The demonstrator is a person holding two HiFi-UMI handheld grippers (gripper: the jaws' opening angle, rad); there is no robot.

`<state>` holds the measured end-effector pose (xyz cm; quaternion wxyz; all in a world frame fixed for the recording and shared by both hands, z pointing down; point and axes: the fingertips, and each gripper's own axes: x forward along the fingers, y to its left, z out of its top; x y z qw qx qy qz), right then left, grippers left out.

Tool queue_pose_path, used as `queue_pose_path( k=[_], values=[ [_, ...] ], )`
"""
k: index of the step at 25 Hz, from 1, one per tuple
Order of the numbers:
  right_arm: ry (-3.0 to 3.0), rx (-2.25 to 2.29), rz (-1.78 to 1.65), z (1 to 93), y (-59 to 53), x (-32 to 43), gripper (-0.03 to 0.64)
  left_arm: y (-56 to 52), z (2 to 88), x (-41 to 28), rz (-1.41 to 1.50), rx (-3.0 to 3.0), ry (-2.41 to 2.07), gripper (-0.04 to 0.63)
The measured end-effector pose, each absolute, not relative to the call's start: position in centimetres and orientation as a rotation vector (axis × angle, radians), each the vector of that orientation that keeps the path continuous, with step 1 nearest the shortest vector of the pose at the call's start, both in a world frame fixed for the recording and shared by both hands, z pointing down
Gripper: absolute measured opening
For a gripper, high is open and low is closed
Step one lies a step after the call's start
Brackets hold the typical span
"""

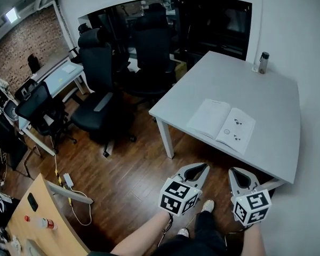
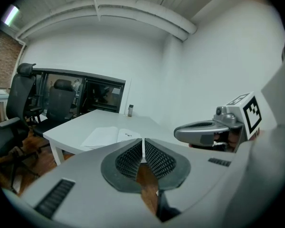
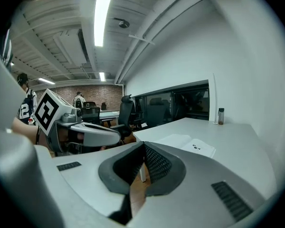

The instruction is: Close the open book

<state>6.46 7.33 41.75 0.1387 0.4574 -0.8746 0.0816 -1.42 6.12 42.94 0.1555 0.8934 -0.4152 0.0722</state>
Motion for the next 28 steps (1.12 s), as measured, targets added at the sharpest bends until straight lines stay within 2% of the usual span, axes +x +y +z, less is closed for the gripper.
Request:
queue_pose_path(
  k=[17,28],
  values=[
    [-2.538,1.036,0.297,47.7,-9.5,6.0,0.006,-11.2,49.3,-1.4,0.406,2.392,-1.330,0.020],
    [-2.407,1.052,0.412,53.5,-14.6,4.9,0.006,-18.6,56.9,-6.6,0.543,2.274,-1.345,0.020]
  ],
)
